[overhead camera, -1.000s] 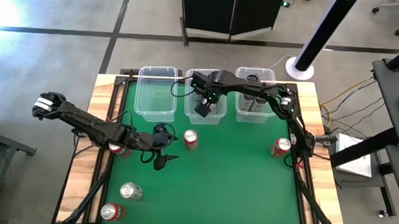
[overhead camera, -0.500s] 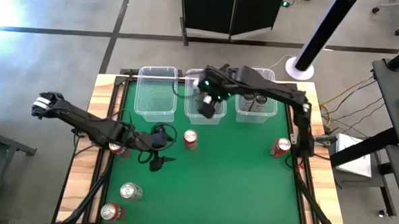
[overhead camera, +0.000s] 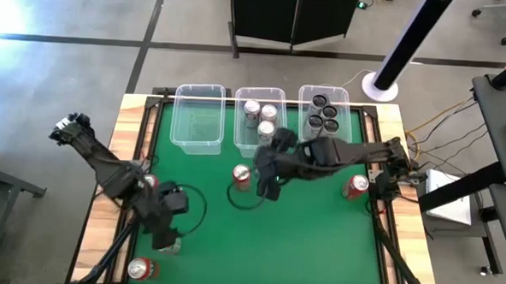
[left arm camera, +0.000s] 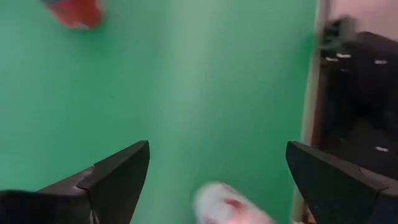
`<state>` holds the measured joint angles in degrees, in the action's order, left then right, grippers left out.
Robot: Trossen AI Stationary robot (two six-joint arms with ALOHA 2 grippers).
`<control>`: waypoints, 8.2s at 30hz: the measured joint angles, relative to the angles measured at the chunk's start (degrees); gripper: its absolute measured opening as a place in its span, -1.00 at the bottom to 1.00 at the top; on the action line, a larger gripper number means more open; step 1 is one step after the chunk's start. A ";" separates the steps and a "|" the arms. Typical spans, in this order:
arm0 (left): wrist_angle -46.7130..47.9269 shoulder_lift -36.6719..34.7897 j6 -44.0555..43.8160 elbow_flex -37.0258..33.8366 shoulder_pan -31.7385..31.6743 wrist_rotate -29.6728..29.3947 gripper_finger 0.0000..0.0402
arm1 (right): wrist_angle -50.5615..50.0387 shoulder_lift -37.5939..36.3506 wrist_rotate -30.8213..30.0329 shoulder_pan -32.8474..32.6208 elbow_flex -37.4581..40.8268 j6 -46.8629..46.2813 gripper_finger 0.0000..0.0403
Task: Sort soda cans
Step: Put the red-silver soda can into the middle transparent bin
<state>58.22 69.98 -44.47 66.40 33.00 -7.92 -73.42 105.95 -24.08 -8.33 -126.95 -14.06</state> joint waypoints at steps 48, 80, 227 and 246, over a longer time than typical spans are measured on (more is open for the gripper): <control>13.82 10.20 -35.28 6.74 20.45 7.65 0.86 | 0.51 1.49 -9.00 -12.81 14.92 -11.50 0.91; 7.98 14.65 -27.34 3.31 24.32 4.28 0.98 | 3.12 1.49 -8.93 -17.67 17.96 -17.03 0.91; -99.93 -0.58 26.89 -46.71 -9.46 -23.64 0.93 | 43.72 1.07 21.18 -6.84 40.01 3.67 0.91; -90.92 -2.17 22.86 -46.59 -10.52 -27.75 0.93 | 45.09 4.00 19.54 -6.52 40.02 5.68 0.55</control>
<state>-32.70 67.81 -21.61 19.81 22.49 -35.67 -28.33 109.95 -4.54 -14.86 -86.94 -8.38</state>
